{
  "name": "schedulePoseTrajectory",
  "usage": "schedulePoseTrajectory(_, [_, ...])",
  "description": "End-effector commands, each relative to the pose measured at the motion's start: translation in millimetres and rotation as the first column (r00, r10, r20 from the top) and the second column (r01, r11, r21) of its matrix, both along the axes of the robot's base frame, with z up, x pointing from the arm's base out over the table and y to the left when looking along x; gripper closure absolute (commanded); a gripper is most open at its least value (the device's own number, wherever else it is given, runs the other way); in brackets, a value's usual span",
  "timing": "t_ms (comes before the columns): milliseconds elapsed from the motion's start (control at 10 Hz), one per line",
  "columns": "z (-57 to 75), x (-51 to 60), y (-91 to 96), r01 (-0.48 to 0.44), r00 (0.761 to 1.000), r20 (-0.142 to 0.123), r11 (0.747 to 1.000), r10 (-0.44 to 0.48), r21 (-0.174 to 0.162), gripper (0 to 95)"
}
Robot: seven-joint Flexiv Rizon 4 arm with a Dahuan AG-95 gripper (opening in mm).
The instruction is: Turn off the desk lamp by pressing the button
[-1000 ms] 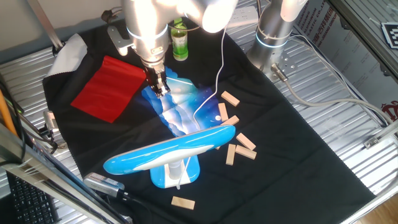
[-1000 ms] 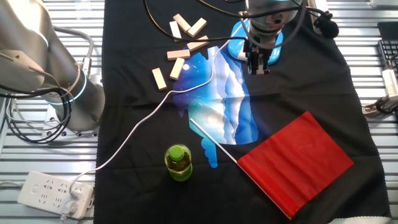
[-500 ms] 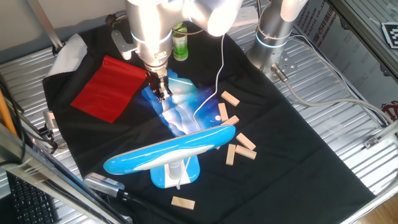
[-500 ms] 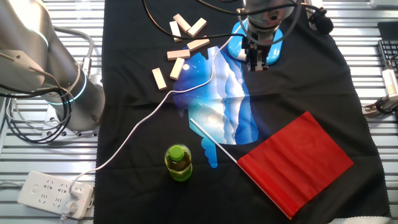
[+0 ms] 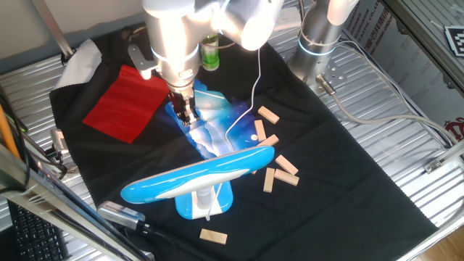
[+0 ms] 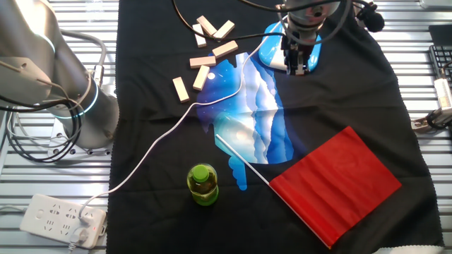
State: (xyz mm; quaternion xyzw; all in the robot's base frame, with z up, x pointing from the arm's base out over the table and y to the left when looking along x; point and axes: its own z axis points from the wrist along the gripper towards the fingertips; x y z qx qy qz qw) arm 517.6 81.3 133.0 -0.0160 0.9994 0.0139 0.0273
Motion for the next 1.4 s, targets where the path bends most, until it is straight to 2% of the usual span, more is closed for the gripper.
schedulePoseTrajectory(100, [-3.6,-0.2,0.1,-0.004,1.0,0.005,1.0,0.004,0.0,95.0])
schedulePoseTrajectory(600, [-8.0,6.0,5.8,-0.008,1.0,0.004,1.0,0.008,0.003,95.0])
schedulePoseTrajectory(1400, [-19.8,19.6,28.8,-0.005,1.0,0.021,1.0,0.005,0.005,95.0])
